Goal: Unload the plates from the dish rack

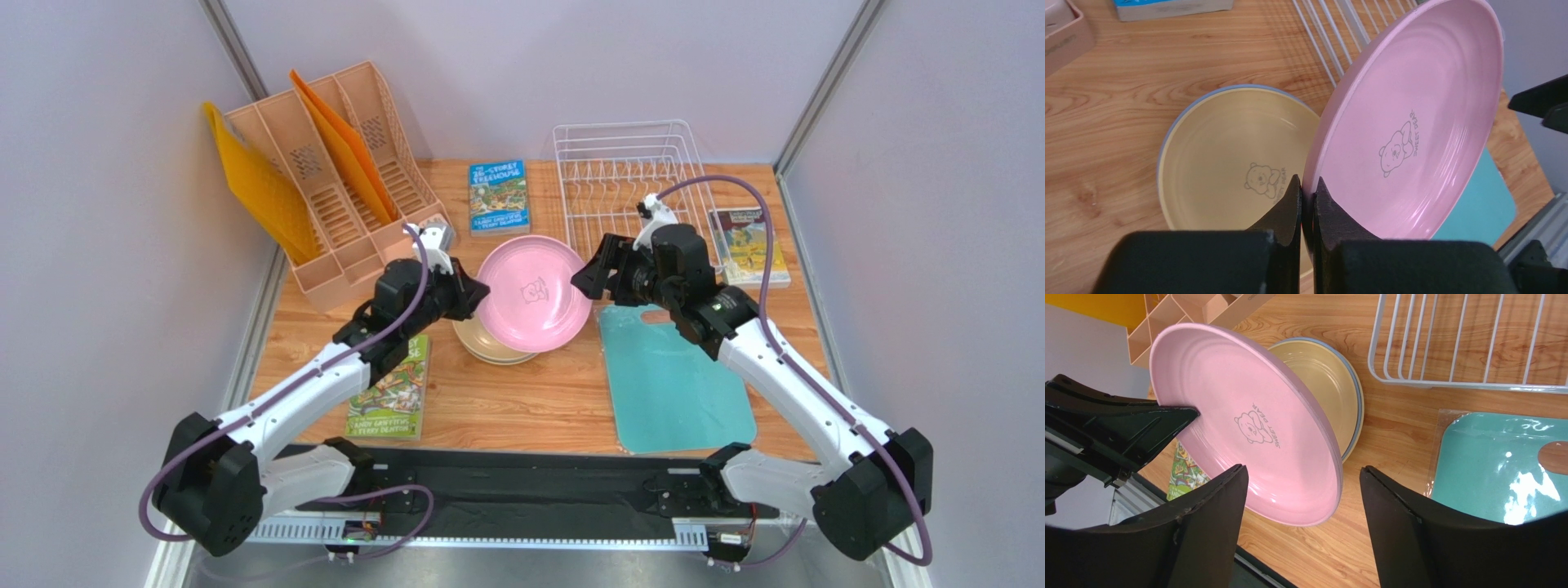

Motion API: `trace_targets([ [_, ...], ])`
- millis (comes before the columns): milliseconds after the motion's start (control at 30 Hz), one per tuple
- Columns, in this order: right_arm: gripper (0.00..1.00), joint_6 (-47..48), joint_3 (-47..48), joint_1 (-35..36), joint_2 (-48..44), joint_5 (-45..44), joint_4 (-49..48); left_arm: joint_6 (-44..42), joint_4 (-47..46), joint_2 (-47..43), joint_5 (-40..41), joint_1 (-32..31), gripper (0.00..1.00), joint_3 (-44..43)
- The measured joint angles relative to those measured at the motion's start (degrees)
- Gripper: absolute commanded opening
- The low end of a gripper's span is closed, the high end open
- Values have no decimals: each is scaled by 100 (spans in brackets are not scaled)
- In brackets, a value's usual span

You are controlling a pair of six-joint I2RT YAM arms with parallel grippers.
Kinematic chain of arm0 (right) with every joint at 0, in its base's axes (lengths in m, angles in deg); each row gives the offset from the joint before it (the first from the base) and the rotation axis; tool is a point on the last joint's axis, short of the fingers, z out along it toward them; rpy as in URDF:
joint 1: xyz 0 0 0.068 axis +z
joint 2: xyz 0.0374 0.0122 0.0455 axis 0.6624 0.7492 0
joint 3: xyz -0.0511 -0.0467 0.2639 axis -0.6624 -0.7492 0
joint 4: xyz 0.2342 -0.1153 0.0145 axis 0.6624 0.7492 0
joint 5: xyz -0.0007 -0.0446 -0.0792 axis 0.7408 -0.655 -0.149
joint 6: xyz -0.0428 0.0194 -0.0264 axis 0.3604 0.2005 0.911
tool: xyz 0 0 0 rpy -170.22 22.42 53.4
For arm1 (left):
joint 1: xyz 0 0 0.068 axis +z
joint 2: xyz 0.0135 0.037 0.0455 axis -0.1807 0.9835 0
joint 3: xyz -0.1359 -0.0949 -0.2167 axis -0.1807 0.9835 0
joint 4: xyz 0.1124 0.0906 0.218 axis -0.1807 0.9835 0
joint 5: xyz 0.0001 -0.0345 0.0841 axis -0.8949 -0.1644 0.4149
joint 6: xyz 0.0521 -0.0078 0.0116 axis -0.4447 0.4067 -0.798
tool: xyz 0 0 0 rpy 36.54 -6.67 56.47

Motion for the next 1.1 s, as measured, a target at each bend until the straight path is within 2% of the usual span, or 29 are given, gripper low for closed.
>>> trace_targets([
  [333,78,203,39,-4,-48,-610,229,-251,750,-31,909,-4,0,-31],
  [767,80,365,44,-7,-55,-885,356,-365,1266,874,1698,-4,0,-446],
  [833,80,380,44,-15,-55,-920,400,-363,1259,1029,1716,-4,11,-485],
  [1000,80,426,44,-35,-55,-966,428,-363,1224,1233,1738,-2,22,-603],
  [1067,81,457,44,-50,-55,-988,428,-382,1200,1252,1744,-2,36,-612],
  [1100,81,468,44,-55,-55,-1014,431,-398,1202,1255,1742,-2,37,-612],
])
